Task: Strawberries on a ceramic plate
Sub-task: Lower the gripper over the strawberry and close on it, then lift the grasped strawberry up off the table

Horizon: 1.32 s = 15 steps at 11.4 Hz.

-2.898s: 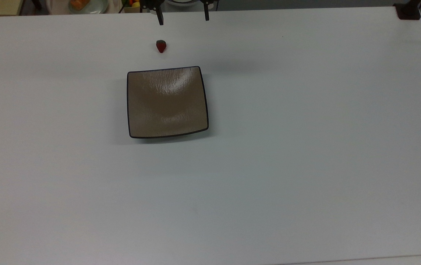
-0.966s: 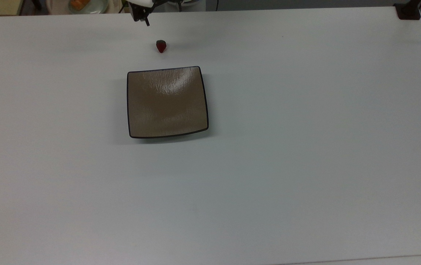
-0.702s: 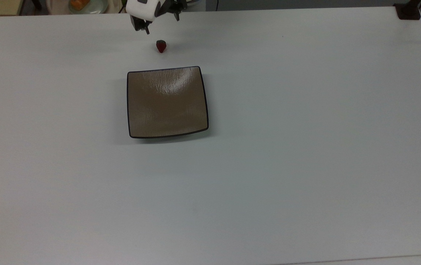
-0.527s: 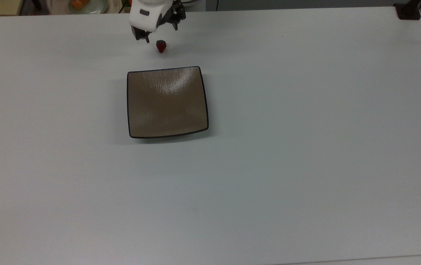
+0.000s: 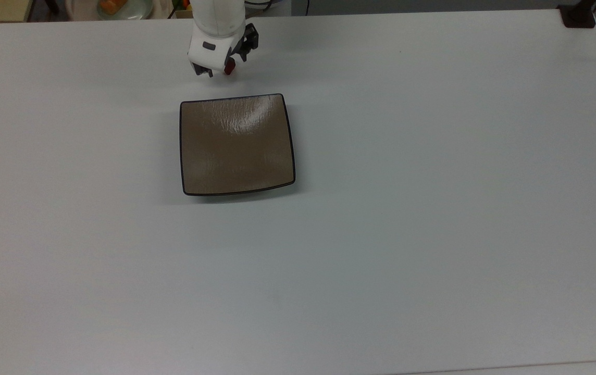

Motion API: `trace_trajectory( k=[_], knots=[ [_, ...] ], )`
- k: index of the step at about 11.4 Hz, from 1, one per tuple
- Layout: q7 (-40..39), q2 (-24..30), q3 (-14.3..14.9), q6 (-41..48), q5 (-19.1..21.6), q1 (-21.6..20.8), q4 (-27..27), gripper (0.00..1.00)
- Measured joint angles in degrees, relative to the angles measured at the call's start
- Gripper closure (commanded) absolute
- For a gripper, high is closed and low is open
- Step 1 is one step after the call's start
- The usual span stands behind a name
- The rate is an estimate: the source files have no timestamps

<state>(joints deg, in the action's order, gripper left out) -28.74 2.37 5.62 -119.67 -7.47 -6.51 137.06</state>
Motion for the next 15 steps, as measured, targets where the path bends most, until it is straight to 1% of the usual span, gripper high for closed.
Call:
trace_trajectory(
  k=[1,4,5,9,15],
  knots=[
    [0.0,-0.5,0.0,-0.2,-0.4,0.2,0.0,0.51],
    [0.0,-0.7,-0.1,-0.1,-0.5,0.2,0.0,0.82],
    [0.0,-0.6,-0.1,-0.1,-0.5,0.2,0.0,0.86],
    [2.5,-0.2,-0.2,-0.1,-0.5,0.3,-0.1,0.89],
    [3.1,-0.2,-0.1,-0.1,-0.5,0.4,-0.2,0.89]
  ],
)
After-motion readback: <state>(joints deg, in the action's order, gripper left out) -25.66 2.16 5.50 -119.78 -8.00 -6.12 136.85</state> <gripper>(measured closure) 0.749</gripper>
